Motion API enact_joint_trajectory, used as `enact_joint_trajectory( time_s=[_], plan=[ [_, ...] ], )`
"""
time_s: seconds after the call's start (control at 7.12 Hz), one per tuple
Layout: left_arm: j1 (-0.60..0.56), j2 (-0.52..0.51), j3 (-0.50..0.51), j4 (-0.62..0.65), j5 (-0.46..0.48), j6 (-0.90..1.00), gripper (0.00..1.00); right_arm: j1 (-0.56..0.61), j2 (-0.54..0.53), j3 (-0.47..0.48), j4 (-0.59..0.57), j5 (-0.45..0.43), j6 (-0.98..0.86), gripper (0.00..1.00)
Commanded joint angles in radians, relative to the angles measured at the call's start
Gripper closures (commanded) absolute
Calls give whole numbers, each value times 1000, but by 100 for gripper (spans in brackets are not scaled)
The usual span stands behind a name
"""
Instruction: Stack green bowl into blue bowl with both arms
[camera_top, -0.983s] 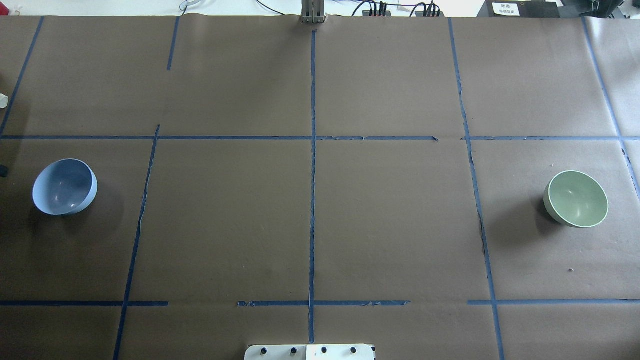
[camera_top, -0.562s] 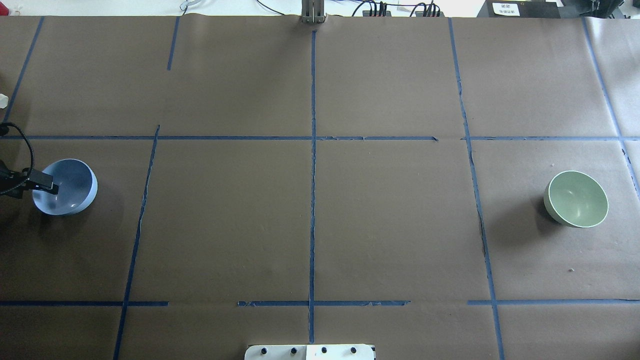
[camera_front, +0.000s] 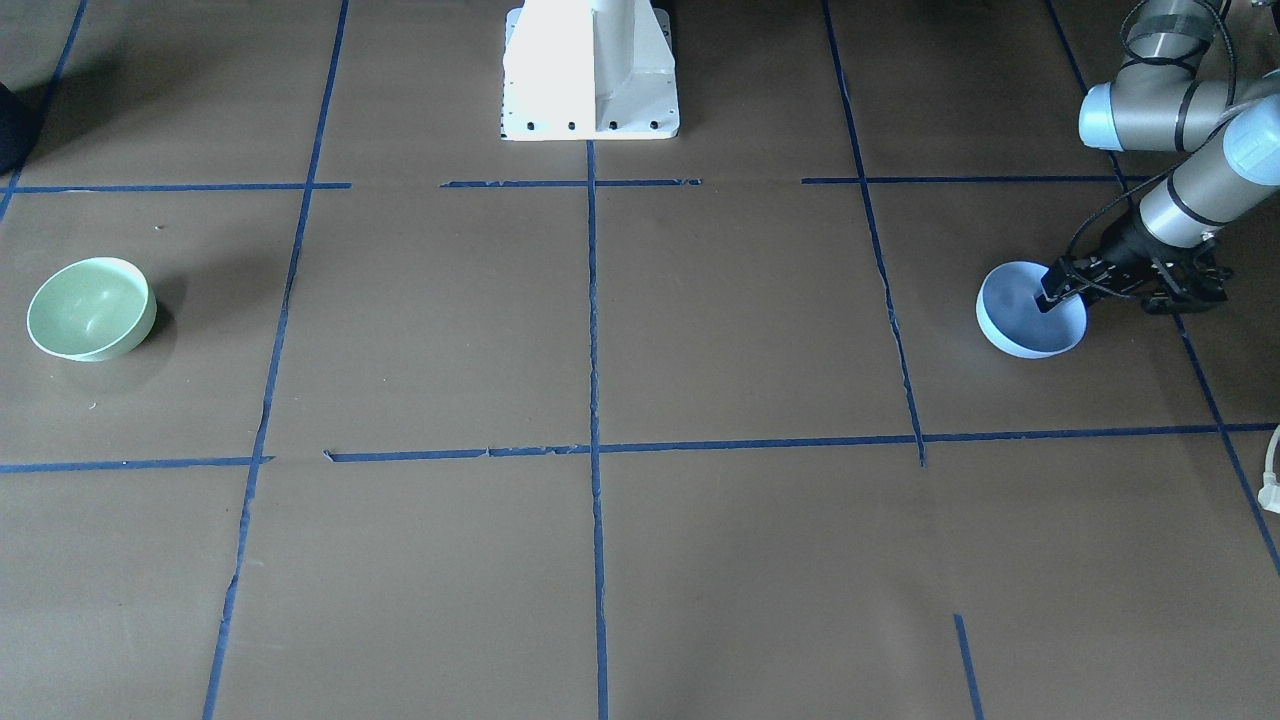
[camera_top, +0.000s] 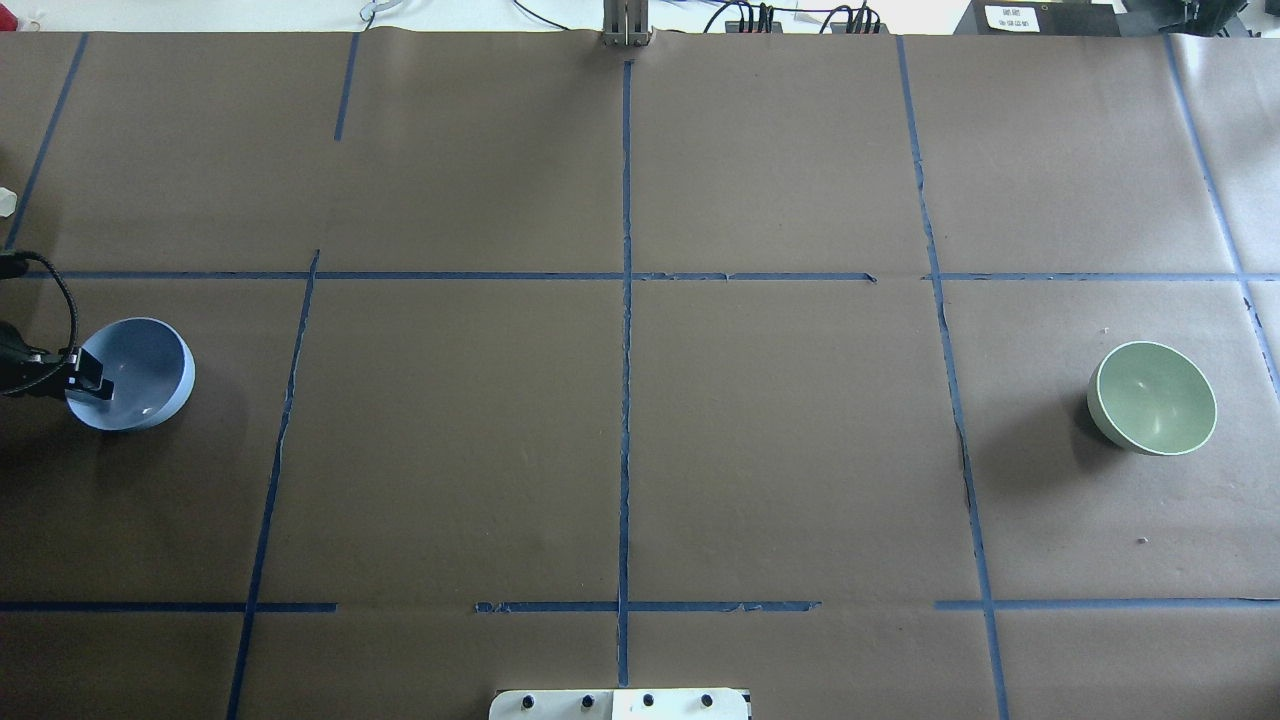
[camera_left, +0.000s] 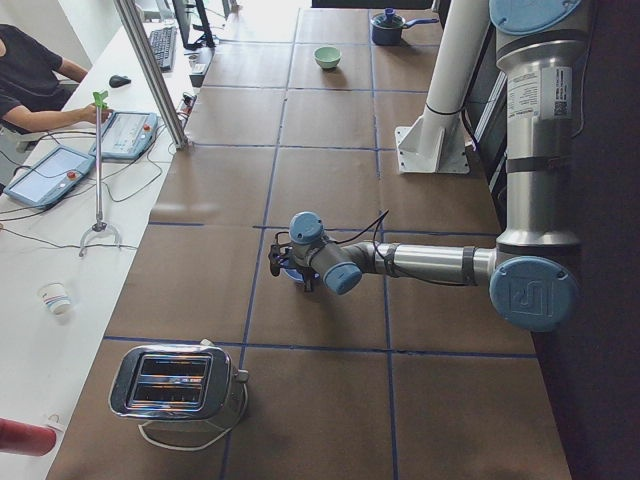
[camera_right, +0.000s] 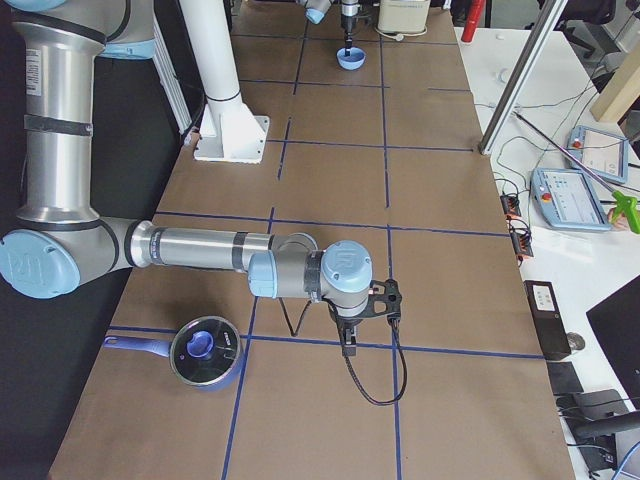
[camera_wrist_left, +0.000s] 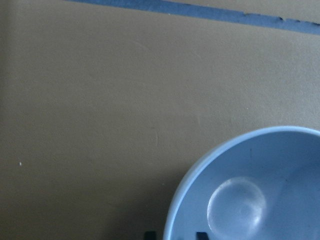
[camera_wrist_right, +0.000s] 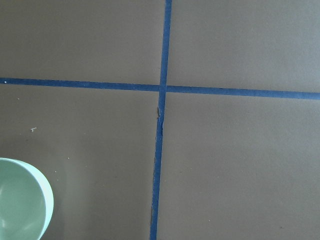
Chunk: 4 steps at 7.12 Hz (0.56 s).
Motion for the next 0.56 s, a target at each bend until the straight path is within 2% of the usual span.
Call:
enact_joint_trajectory(
  time_s=[0.0, 0.14, 0.28, 0.42],
  plan=[
    [-5, 11, -55, 18, -61, -16, 100, 0, 0, 6, 0, 0, 0, 0],
    [-10, -3, -92, 48, -95, -91, 100, 0, 3, 6, 0, -5, 0, 0],
    [-7, -30, -151, 137, -95, -151, 100, 0, 13, 7, 2, -6, 0, 0],
    [-4, -131, -214, 280, -92, -206, 100, 0, 11, 7, 0, -6, -2, 0]
  ],
)
